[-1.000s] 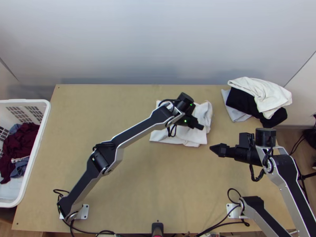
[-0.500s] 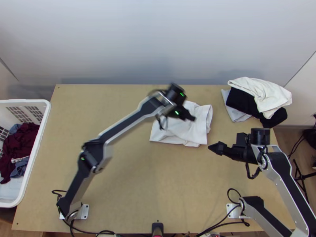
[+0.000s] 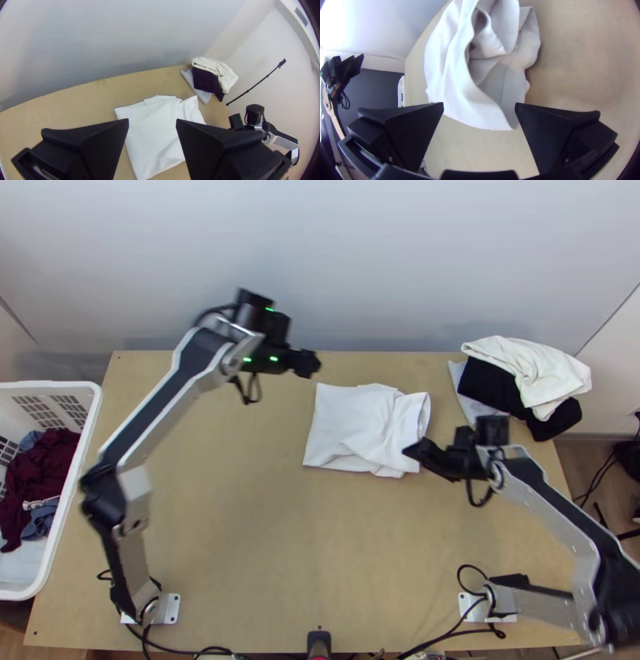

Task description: Fold the t-shirt

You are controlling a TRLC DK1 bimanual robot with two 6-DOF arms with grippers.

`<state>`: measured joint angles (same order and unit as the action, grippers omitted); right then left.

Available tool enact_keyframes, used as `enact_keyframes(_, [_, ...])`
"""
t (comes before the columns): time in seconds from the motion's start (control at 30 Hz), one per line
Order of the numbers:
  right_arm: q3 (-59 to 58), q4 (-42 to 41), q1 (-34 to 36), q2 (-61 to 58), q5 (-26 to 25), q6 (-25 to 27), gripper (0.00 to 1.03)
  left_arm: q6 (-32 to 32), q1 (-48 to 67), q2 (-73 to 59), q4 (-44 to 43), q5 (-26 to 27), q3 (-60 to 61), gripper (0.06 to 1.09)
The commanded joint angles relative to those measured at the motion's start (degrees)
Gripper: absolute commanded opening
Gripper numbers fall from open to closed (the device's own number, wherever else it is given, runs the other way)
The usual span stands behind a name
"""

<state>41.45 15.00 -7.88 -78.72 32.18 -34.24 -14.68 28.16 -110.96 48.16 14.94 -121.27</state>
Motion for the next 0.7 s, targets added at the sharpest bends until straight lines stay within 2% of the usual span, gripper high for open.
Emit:
enact_keyframes(0.0, [5.48,-6.22,-3.46,-14.27,-0.19,-4.26,0.99,0.53,-4.43,8.48,0.09,-0.53,8.33,0.78])
enact_keyframes(0.37, [13.57,-6.66,-6.45,-24.73,-5.91,-3.64,0.99,0.61,-9.53,17.62,-7.03,-3.25,20.99,0.78])
enact_keyframes(0.43, [16.56,-4.72,-7.33,-26.22,-6.34,-3.11,0.96,0.97,-10.41,18.76,-8.44,-3.43,23.63,0.78])
enact_keyframes(0.5, [20.16,-0.24,-8.20,-27.89,-7.75,0.84,0.82,1.23,-11.02,19.55,-8.79,-3.60,25.56,0.78])
enact_keyframes(0.57, [23.50,3.54,-8.73,-29.65,-8.19,3.74,0.63,1.23,-11.55,19.90,-8.87,-3.60,27.05,0.78])
enact_keyframes(0.63, [25.61,4.86,-9.35,-30.71,-8.28,5.41,0.37,1.23,-12.34,20.08,-9.31,-3.60,28.46,0.78])
enact_keyframes(0.67, [26.05,4.86,-9.79,-30.88,-8.63,6.47,0.20,1.23,-12.78,20.17,-9.31,-3.60,29.08,0.78])
